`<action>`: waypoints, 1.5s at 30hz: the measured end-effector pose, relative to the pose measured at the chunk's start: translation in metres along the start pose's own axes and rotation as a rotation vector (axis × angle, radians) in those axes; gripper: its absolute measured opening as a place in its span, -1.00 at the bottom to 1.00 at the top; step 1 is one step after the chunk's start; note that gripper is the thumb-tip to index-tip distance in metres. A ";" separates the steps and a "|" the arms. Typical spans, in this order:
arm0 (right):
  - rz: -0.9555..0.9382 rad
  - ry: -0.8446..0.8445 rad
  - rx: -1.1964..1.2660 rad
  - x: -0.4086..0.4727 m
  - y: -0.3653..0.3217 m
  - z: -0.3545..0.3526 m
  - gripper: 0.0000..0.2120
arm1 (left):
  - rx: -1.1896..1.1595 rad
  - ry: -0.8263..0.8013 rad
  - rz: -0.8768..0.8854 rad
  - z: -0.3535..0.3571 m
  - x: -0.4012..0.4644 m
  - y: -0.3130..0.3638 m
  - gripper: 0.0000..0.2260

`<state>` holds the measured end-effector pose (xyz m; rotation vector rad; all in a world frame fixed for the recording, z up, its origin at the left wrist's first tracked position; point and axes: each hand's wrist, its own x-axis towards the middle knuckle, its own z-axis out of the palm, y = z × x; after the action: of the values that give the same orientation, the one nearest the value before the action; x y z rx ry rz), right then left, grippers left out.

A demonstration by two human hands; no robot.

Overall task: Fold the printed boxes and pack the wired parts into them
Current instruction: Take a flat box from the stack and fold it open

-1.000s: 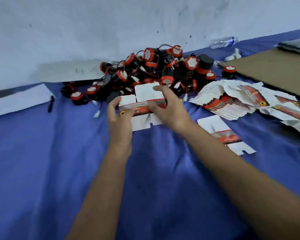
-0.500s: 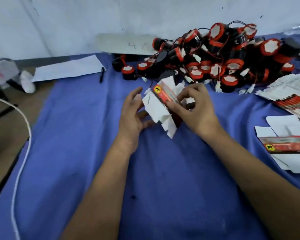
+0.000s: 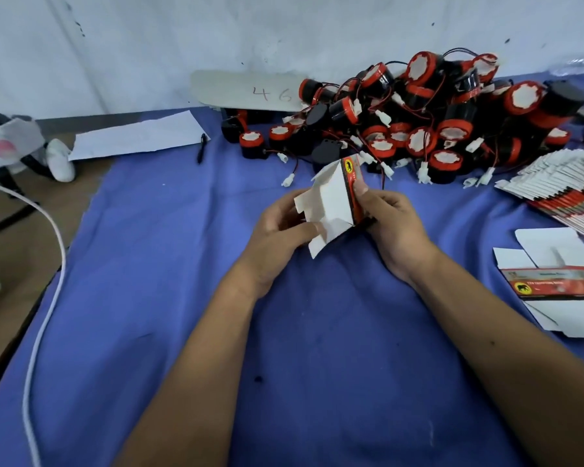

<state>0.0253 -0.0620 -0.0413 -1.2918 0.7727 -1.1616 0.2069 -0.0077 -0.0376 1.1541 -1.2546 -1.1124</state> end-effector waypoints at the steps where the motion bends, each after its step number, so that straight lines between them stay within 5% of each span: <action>1: 0.024 -0.021 0.034 0.001 0.000 -0.002 -0.55 | 0.012 0.030 0.006 0.001 0.000 0.001 -0.63; 5: 0.015 -0.124 0.048 0.001 0.000 -0.003 -0.46 | 0.098 0.123 0.046 0.010 0.000 -0.002 -0.69; 11: -0.120 -0.102 -0.542 -0.006 0.000 0.009 -0.41 | 0.186 0.232 0.174 0.018 0.004 -0.009 -0.64; 15: -0.205 -0.139 -0.652 -0.008 0.002 0.014 -0.43 | 0.212 0.375 0.219 0.017 0.004 -0.011 -0.50; 22: -0.534 0.007 -0.886 -0.011 0.007 0.026 0.00 | 0.587 0.455 0.300 0.020 0.004 -0.006 -0.29; 26: -0.773 0.025 -1.034 -0.013 0.007 0.036 -0.29 | 0.673 0.500 0.257 0.016 0.002 -0.006 -0.41; 30: -0.701 -0.034 -0.969 -0.017 0.006 0.036 -0.46 | 0.742 0.534 0.256 0.010 0.001 -0.006 -0.50; 39: -0.524 0.210 -0.870 -0.013 0.005 0.026 -0.68 | 0.579 0.592 0.313 0.014 0.002 -0.004 -0.60; 45: -0.517 0.173 -0.836 -0.015 0.001 0.029 -0.61 | 0.035 0.724 -0.024 0.025 0.005 -0.009 -0.63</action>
<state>0.0486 -0.0384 -0.0400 -2.1956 1.1592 -1.4283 0.1824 -0.0141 -0.0466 1.4258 -0.6934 -0.5901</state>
